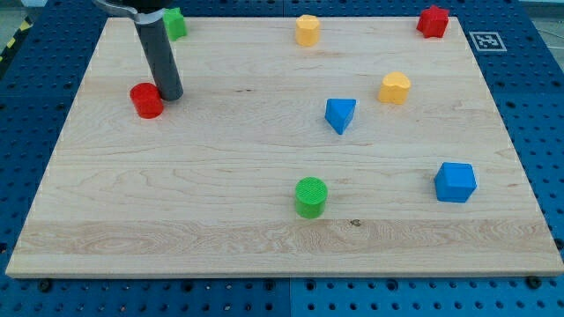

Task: Push the green circle at the bottom of the blue triangle

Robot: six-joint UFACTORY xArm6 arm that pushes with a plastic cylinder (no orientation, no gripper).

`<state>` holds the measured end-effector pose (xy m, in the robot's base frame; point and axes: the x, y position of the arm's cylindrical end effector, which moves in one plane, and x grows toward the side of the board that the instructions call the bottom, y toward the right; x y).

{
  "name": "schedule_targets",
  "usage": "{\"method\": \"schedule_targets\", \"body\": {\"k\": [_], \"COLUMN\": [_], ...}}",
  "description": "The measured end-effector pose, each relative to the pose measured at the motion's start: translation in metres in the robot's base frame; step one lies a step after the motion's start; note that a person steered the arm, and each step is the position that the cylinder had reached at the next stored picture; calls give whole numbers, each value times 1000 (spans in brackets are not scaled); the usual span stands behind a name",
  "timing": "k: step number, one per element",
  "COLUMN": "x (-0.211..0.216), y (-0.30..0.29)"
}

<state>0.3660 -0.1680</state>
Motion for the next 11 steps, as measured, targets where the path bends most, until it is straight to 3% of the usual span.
{"method": "schedule_targets", "body": {"k": [1,3,4,8,10,11], "x": [-6,35,33,52,56,87], "y": [-9,-11,-6,52,54,55]}}
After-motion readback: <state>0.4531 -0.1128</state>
